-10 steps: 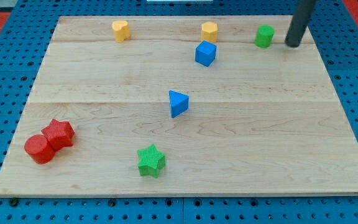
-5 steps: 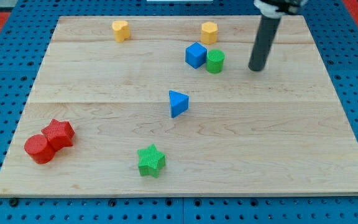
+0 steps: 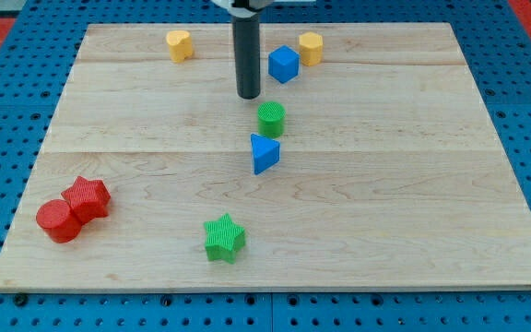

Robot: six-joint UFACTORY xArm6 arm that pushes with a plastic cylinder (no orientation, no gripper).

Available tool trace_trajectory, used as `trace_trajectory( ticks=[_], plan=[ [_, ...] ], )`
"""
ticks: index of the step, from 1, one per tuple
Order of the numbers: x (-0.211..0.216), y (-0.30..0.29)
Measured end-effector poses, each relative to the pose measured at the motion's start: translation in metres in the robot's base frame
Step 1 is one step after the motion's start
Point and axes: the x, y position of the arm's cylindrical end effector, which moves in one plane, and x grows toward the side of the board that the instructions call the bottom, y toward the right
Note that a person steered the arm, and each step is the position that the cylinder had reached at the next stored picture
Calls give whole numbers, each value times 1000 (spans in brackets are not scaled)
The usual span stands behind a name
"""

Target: Place the green circle above the green star

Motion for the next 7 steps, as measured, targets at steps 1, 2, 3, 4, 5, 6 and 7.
trace_trajectory(
  ticks=[1, 2, 3, 4, 5, 6, 7],
  plan=[
    [50, 24],
    [72, 61],
    [116, 44],
    [74, 53],
    [104, 115],
    [151, 93],
    [158, 41]
  ],
)
